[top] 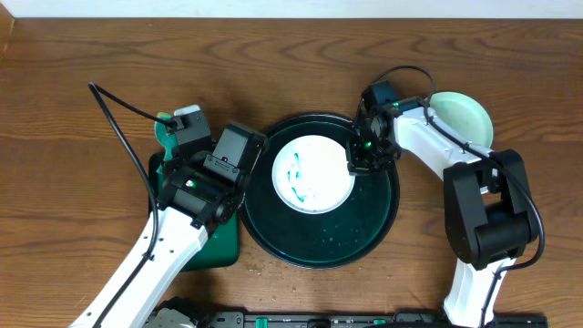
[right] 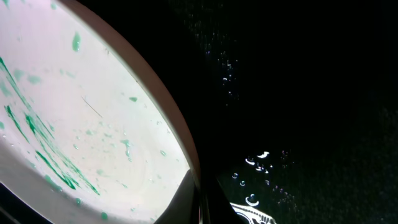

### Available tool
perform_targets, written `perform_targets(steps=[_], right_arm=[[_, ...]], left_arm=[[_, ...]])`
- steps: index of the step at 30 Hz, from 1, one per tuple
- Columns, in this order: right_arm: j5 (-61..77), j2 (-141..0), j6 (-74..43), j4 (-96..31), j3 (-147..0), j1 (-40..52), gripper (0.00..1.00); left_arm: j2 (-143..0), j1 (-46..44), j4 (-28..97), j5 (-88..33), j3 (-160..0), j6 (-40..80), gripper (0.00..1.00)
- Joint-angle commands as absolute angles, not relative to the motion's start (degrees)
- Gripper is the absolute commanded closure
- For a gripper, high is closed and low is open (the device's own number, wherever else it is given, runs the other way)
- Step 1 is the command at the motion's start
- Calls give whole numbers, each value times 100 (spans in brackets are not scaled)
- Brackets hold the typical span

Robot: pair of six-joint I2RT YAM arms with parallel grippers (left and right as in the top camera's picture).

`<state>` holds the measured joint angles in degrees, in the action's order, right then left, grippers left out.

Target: Clean dirty plates on tray and stack at the side

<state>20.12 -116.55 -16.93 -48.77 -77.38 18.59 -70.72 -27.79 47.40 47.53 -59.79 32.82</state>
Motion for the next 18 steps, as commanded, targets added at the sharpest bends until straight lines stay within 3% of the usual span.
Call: perform_targets(steps=[1, 6, 18], right_arm=[[1787, -11732, -1575, -4906, -7642, 1745, 99], [1787, -11732, -1559, -4908, -7642, 1745, 99], [1848, -11732, -1492, -4967, -7642, 1745, 99]], left_arm=[[-7011, -2788, 4724, 4370, -5986, 3334, 93], [-7277, -2788, 4724, 2655, -5983, 3575, 93], [-8147, -2823, 4086, 484, -5983, 3868, 92]])
